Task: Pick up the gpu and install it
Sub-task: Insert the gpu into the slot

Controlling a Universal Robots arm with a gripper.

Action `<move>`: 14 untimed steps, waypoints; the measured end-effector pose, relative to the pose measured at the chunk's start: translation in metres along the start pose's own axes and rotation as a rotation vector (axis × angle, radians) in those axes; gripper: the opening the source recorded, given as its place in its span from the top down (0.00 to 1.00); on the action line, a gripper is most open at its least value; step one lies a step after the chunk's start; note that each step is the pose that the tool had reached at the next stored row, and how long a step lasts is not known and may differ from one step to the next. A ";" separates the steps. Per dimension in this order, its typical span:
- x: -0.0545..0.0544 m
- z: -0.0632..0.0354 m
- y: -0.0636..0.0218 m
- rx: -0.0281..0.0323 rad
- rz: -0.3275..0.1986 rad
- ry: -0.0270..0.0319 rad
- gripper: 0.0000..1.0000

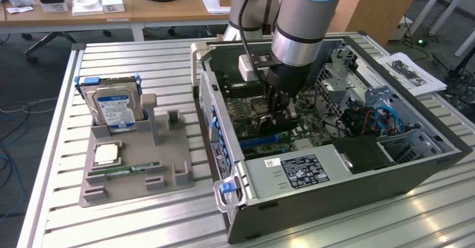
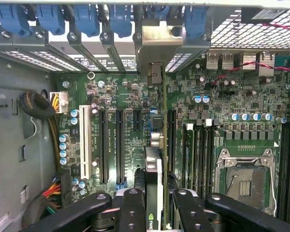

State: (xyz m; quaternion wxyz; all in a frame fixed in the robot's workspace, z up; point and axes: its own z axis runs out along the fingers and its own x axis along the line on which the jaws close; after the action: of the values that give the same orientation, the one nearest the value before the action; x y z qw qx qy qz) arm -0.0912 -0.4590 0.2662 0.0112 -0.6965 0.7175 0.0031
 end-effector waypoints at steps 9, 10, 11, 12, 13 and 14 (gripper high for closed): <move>0.000 0.0000 0.0029 0.0000 0.000 0.0001 0.73; 0.000 0.0000 0.0033 0.0000 0.000 0.0000 0.73; 0.000 0.0000 0.0036 0.0000 0.000 0.0000 0.73; 0.000 0.0000 0.0040 0.0000 0.000 0.0000 0.73; 0.000 0.0001 0.0043 0.0000 0.000 0.0000 0.73; 0.000 0.0006 0.0047 0.0001 0.000 -0.0001 0.73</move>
State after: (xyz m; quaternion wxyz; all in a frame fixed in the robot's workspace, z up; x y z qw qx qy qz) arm -0.0959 -0.4590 0.2656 0.0113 -0.6965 0.7174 0.0031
